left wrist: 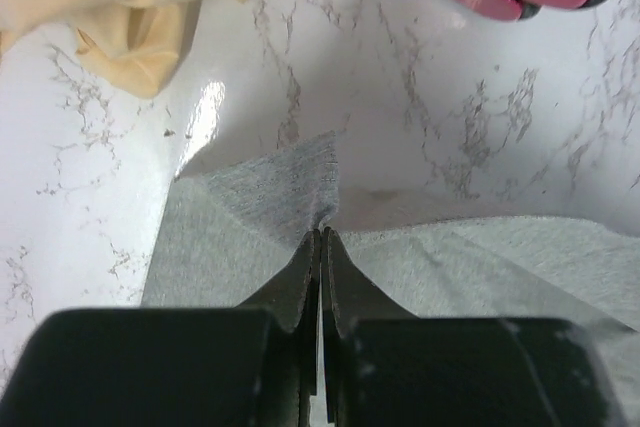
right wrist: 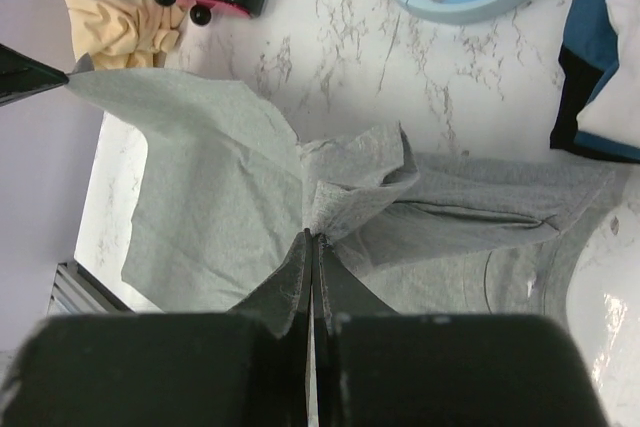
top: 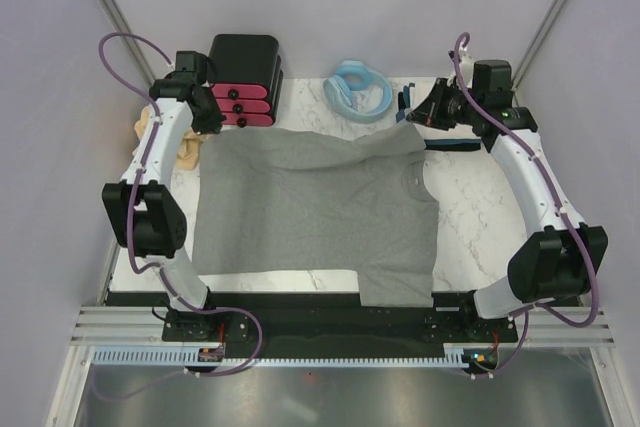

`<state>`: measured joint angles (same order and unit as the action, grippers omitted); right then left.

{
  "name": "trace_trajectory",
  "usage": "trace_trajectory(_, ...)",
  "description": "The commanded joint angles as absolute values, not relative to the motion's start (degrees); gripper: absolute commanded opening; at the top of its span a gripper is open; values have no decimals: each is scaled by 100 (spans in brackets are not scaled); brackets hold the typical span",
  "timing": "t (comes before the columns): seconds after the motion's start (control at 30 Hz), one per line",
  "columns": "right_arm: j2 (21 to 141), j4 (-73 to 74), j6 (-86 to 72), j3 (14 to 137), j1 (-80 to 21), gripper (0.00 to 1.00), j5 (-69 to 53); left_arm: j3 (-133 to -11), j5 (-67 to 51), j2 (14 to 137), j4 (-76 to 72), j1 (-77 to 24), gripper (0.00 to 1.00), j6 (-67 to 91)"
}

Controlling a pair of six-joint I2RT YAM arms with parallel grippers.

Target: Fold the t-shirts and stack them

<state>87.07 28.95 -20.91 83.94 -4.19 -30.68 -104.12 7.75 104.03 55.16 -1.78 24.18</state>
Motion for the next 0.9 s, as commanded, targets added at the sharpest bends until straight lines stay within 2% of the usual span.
trace_trajectory(0.0,8367,3146,-1899,8227,-527,0,-2997,-9959,694,9941,5440,-193,2,2092)
trace_trajectory(0.23,8148,3480,-1740,7919,-615,0,-2839,-9395,922,9633,5379,-246,2,2197)
trace_trajectory(0.63,8938,3322,-1828,9052,-624,0,-1934,-10177,1380,10238,5133,-246,2,2285)
trace_trajectory(0.87,9413,3112,-1872,9624,-624,0,-1925,-10871,1336,10669,5133,-246,2,2110)
